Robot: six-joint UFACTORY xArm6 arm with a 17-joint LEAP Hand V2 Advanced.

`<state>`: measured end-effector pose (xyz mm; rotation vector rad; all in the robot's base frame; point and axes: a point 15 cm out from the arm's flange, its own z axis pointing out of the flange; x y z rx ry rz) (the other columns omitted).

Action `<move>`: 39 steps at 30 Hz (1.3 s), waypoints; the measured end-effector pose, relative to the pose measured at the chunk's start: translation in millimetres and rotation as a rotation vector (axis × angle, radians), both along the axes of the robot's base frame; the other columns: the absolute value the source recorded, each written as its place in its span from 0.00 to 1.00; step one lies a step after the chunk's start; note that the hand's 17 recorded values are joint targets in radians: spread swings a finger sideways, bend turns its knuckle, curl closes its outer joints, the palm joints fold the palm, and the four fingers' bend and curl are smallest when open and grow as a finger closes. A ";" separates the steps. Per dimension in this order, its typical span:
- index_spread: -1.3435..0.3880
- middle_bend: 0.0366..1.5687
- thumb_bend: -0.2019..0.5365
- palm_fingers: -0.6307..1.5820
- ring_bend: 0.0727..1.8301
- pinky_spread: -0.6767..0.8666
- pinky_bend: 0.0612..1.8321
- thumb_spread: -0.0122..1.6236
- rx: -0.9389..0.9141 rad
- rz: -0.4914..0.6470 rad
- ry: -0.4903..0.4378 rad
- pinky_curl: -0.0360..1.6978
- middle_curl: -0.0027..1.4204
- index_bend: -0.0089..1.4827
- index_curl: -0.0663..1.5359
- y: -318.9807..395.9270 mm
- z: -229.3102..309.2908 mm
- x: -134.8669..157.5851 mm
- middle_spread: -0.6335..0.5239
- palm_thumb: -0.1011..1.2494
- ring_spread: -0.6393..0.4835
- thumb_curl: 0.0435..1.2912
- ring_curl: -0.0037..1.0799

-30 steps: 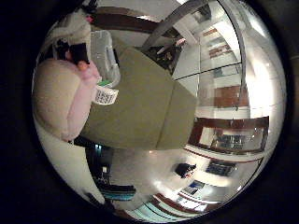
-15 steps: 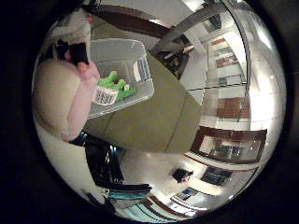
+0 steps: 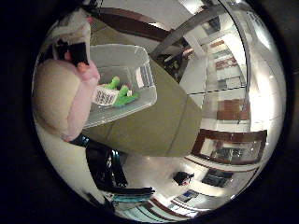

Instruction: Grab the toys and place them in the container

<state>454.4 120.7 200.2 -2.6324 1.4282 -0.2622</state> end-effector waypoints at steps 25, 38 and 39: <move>0.50 0.43 0.23 0.47 0.61 0.17 0.68 0.63 0.021 -0.020 -0.178 0.39 0.48 0.19 0.49 -41.1 -5.4 16.2 0.30 0.65 0.34 0.36 0.53; 0.55 0.23 0.24 0.37 0.37 0.57 0.52 0.65 0.001 -0.013 -0.183 0.29 0.33 0.23 0.37 -62.0 -0.1 17.8 0.45 0.60 0.49 0.30 0.34; 0.55 0.22 0.24 0.37 0.36 0.59 0.51 0.65 0.000 -0.010 -0.181 0.28 0.32 0.23 0.37 -62.1 -0.8 17.3 0.46 0.60 0.50 0.30 0.33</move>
